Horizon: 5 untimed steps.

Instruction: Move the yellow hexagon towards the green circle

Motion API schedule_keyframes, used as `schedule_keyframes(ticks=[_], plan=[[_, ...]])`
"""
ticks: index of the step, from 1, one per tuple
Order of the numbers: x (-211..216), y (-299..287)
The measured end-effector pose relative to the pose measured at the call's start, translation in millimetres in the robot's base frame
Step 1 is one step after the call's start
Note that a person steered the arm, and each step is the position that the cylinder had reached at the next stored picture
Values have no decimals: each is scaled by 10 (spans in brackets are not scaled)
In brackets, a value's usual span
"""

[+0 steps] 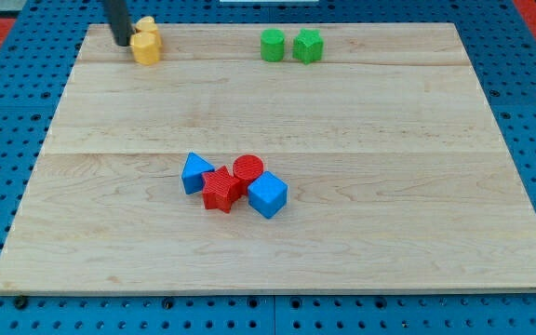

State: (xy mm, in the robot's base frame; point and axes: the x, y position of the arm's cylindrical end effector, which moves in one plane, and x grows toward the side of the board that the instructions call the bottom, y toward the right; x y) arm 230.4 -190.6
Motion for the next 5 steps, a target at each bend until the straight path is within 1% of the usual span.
schedule_keyframes(ticks=[1, 2, 3, 4, 5], plan=[[92, 162], [397, -31], [420, 451], [427, 776], [424, 873]])
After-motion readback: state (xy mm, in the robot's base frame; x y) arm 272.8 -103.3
